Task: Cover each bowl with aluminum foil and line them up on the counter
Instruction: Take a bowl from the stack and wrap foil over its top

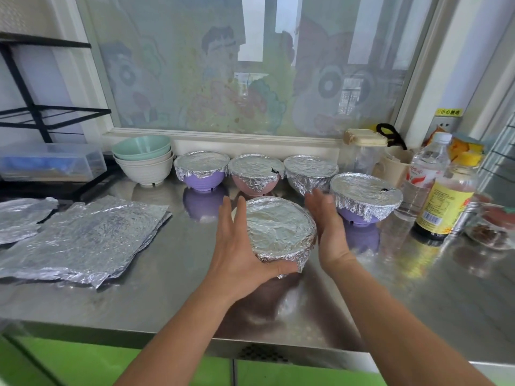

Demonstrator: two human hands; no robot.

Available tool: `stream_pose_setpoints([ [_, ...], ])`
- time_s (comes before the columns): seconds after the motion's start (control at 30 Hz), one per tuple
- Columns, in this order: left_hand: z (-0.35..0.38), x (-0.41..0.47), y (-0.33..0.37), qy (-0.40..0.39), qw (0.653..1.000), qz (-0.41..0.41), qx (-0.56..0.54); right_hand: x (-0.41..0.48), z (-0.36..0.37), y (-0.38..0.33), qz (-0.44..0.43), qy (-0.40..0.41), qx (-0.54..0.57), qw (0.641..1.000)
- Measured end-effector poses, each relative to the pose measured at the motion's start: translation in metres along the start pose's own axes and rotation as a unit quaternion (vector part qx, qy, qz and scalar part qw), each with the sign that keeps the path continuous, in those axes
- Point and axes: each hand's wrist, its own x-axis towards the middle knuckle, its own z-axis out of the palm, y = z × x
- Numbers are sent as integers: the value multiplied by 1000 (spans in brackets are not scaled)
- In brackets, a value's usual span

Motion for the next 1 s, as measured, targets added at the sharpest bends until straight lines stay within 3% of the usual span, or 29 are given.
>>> stream_pose_setpoints([
  [0.2,7,1,-5,12,1000,-10,12,-2,13,19,8,38,59,997],
  [0.57,12,-5,-21,13,991,-53,-124,-6,18,26,31,74,165,983],
  [0.73,15,-4,-23,5,990,-56,-130,-9,22,19,65,67,229,969],
  [0.87,10,-6,-23,-19,989,-74,-130,-4,14,22,16,97,81,992],
  [1.0,-21,4,-19,-16,986,-89,-143,-34,-6,9,9,148,-11,989],
])
